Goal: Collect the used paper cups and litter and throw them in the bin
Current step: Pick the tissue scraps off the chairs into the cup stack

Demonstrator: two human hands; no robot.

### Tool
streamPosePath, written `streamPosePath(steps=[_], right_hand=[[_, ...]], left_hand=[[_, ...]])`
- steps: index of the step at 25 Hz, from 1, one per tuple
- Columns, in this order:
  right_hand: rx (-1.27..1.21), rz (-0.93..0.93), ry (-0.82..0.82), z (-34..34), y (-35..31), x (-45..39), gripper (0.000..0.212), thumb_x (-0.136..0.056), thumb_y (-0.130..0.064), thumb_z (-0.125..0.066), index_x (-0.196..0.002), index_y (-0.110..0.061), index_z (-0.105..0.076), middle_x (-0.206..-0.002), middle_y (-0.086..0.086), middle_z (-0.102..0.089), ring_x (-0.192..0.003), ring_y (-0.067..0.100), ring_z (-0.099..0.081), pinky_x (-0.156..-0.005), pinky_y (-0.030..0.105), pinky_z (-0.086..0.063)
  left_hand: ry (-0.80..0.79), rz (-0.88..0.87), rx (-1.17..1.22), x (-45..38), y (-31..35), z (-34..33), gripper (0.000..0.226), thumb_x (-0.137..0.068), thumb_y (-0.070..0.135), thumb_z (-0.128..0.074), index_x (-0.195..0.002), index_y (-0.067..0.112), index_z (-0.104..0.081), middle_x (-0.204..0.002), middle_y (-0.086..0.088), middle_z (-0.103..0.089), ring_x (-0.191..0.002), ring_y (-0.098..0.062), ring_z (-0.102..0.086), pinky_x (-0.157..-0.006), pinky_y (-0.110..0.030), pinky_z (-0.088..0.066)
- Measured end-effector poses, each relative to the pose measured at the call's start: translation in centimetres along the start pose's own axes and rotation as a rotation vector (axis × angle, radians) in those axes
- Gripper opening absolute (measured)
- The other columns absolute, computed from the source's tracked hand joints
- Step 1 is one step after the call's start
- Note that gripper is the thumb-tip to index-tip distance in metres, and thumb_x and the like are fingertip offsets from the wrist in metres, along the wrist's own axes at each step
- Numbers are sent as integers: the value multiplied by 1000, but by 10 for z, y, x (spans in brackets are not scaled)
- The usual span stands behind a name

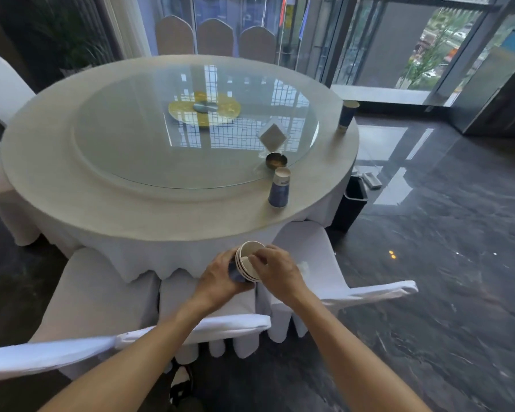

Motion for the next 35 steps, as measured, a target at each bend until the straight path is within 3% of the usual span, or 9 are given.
streamPosePath(steps=[3,6,9,15,21,24,28,32,35], right_hand=[[22,44,-25,22,13,26,38,-106,-32,-50,-98,-5,-75,-98,12,-74,-89,30,-66,-85,45,-50],[-71,-54,-290,20,30,41,64,-110,-49,-28,-104,-5,-75,-108,16,-74,-100,31,-65,-94,45,-48],[-155,-130,-373,24,45,40,74,-108,-56,-19,-115,-7,-74,-122,15,-71,-112,28,-62,-104,42,-44],[-180,-146,-350,35,83,3,78,-101,-70,-16,-79,-14,-66,-85,8,-66,-78,18,-56,-80,36,-45],[-103,-238,-356,44,156,-62,69,-87,-87,-26,-82,-33,-68,-69,-11,-60,-60,2,-54,-59,26,-40],[-86,-263,-404,44,184,-98,70,-90,-77,-37,-107,-21,-74,-92,-5,-75,-84,12,-68,-76,39,-53],[-48,-291,-384,47,218,-138,52,-93,-61,-54,-127,-26,-71,-123,-9,-71,-115,15,-67,-101,44,-54],[55,-331,-364,39,265,-161,73,-91,-49,-66,-157,-31,-39,-165,2,-33,-149,21,-36,-113,39,-38],[157,-399,-461,12,309,-169,89,-90,-47,-70,-162,-40,-18,-173,5,1,-158,31,-11,-116,49,-34]], left_hand=[[27,20,19,9,15,-22,78,-58,43,-96,-127,28,-62,-112,8,-66,-97,-13,-64,-77,-27,-48],[10,-18,54,9,29,-40,77,-58,41,-97,-125,31,-62,-112,10,-62,-95,-3,-63,-76,-15,-45],[-29,-52,28,1,39,-55,82,-58,47,-95,-131,35,-58,-114,11,-57,-98,-2,-61,-78,-10,-43],[-8,-17,12,-47,30,-84,90,-58,50,-93,-136,41,-50,-121,6,-50,-103,-12,-59,-76,-15,-43],[-14,59,32,-122,13,-129,91,-59,42,-96,-138,28,-52,-119,1,-45,-105,-23,-60,-87,-30,-50],[-21,148,69,-146,-4,-143,89,-59,37,-96,-137,25,-54,-118,1,-46,-109,-27,-60,-92,-34,-51],[15,228,134,-168,-25,-140,85,-61,31,-96,-134,22,-54,-124,-2,-57,-117,-25,-58,-91,-34,-47],[78,297,178,-170,-43,-134,84,-65,29,-95,-137,20,-52,-131,-3,-60,-120,-22,-57,-90,-33,-46],[135,352,173,-164,-63,-142,85,-67,29,-96,-139,22,-49,-134,2,-59,-121,-19,-55,-87,-31,-44]])
Point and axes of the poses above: each hand's wrist, its own x-axis away from the middle knuckle, its own z-axis out of the back of the hand, y = z × x, the point moved 8 cm from there along -x, towards the middle knuckle
